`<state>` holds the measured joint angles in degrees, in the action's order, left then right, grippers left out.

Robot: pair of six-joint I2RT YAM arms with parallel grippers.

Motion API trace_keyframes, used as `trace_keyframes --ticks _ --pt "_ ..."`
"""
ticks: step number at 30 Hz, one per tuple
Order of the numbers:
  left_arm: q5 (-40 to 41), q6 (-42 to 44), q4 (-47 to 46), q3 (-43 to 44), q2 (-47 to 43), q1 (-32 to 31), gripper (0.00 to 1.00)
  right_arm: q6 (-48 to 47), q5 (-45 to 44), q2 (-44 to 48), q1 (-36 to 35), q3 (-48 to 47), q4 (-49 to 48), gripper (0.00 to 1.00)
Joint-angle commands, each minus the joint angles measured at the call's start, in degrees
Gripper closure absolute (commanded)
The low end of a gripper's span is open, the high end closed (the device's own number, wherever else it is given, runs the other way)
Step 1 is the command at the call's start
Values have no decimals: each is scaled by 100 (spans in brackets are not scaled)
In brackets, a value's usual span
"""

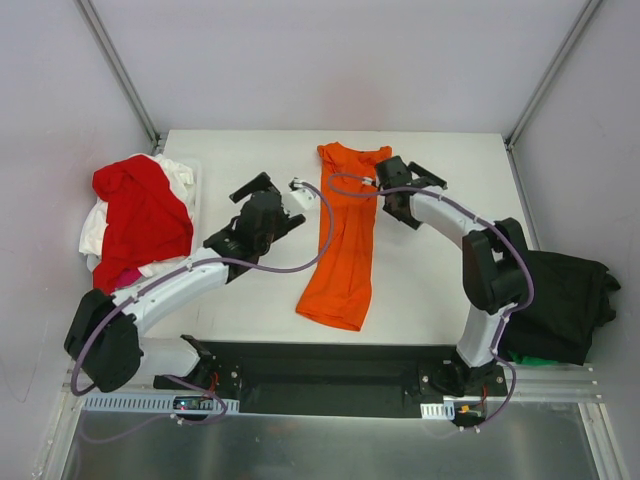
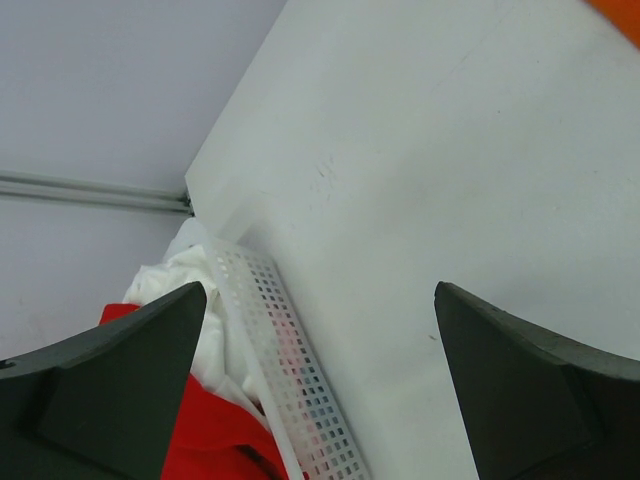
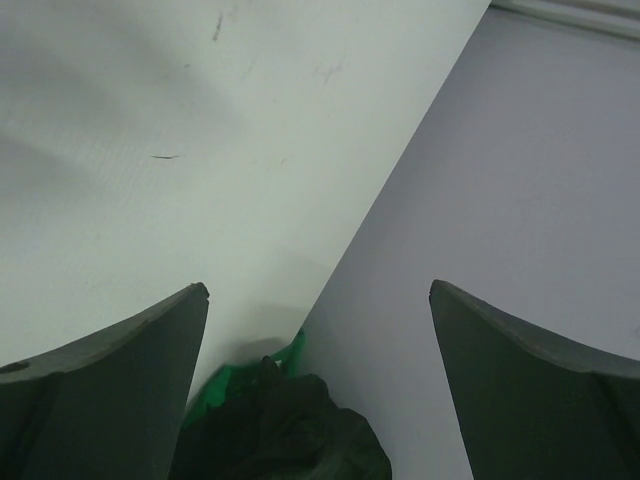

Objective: Fold and stack the t-shirts
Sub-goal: Rotate the tshirt 90 degrees

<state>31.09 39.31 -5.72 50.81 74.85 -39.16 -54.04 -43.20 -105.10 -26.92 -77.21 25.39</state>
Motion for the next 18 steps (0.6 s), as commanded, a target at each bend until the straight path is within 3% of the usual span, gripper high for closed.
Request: trace_keyframes --ticks 1,5,10,18 --pt "-455 -90 -281 -141 -682 22 1 166 -233 -238 239 -680 291 3" --pt "2 225 -342 -1 -411 118 1 122 -5 -266 284 -901 335 4" --pt "-348 69 -562 429 468 863 1 596 540 445 -41 -184 923 4" --pt "-788 -661 -273 1869 1866 1841 1 1053 996 2458 -1710 1471 1266 3"
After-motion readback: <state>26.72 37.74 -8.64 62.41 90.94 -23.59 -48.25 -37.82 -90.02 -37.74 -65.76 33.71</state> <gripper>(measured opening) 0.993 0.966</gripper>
